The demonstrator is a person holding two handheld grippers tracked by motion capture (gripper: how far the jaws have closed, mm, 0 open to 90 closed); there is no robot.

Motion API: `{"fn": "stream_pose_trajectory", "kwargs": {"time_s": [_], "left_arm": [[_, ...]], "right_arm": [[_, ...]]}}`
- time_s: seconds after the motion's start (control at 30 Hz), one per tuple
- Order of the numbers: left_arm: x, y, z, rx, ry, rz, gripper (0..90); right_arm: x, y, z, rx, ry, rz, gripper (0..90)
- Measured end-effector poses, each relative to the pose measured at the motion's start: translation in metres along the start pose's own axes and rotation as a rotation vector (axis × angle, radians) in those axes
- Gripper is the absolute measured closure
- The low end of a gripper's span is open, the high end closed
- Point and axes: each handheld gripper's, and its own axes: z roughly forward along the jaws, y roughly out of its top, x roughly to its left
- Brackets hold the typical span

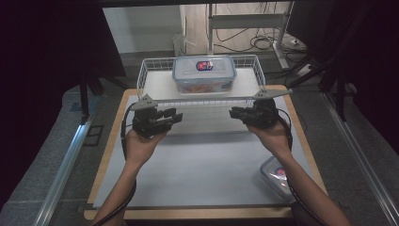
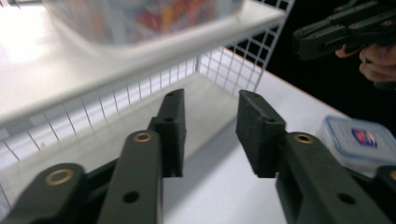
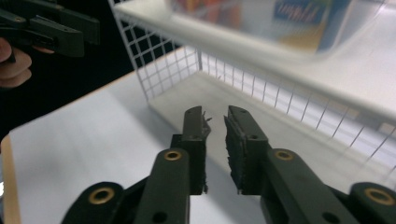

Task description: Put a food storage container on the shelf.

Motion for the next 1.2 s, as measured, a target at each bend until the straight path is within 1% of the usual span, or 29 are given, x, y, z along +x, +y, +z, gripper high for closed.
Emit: {"fn": "stream_pose_trajectory", "kwargs": {"time_s": [0.1,0.2,0.27,0.33,0.4,0.47,0.53,0.67,0.7,0.77,0.83,0.93,1.03,1.1,1.17,1.2], "left_arm": [[-0.008,-0.013,-0.003,0.019,0.010,0.016,55.5],[-0.015,-0.026,-0.005,0.032,0.012,0.022,51.1],[-0.020,-0.036,-0.006,0.041,0.021,0.031,47.9],[-0.024,-0.044,-0.007,0.045,0.025,0.032,44.6],[-0.027,-0.052,-0.007,0.043,0.019,0.027,40.4],[-0.032,-0.063,-0.006,0.055,0.007,0.033,38.2],[-0.037,-0.074,-0.005,0.069,0.014,0.041,35.8],[-0.044,-0.094,-0.003,0.081,0.023,0.035,30.7],[-0.046,-0.099,-0.002,0.094,0.032,0.041,28.1],[-0.049,-0.105,-0.003,0.093,0.054,0.049,23.6],[-0.052,-0.112,-0.004,0.091,0.060,0.048,17.7],[-0.055,-0.123,-0.005,0.104,0.078,0.049,9.8],[-0.054,-0.135,-0.008,0.138,0.114,0.057,5.9],[-0.052,-0.141,-0.011,0.166,0.137,0.065,4.3],[-0.049,-0.145,-0.014,0.176,0.164,0.062,4.1],[-0.048,-0.145,-0.015,0.170,0.165,0.052,4.1]], "right_arm": [[0.006,-0.013,-0.005,0.013,0.005,-0.013,71.5],[0.012,-0.024,-0.009,0.028,0.000,-0.024,66.1],[0.016,-0.032,-0.012,0.035,-0.004,-0.030,62.6],[0.019,-0.038,-0.013,0.043,-0.011,-0.041,59.1],[0.022,-0.047,-0.014,0.055,-0.021,-0.048,54.9],[0.024,-0.055,-0.015,0.066,-0.030,-0.049,51.0],[0.025,-0.064,-0.015,0.076,-0.044,-0.046,47.3],[0.026,-0.082,-0.014,0.099,-0.058,-0.039,42.3],[0.025,-0.087,-0.013,0.106,-0.058,-0.037,41.2],[0.025,-0.095,-0.012,0.122,-0.061,-0.037,39.4],[0.025,-0.102,-0.012,0.127,-0.070,-0.035,37.8],[0.024,-0.111,-0.013,0.138,-0.083,-0.026,34.7],[0.021,-0.120,-0.013,0.155,-0.083,-0.029,32.0],[0.021,-0.126,-0.013,0.172,-0.093,-0.039,30.8],[0.022,-0.130,-0.012,0.187,-0.101,-0.051,29.7],[0.022,-0.132,-0.012,0.191,-0.103,-0.053,28.9]]}}
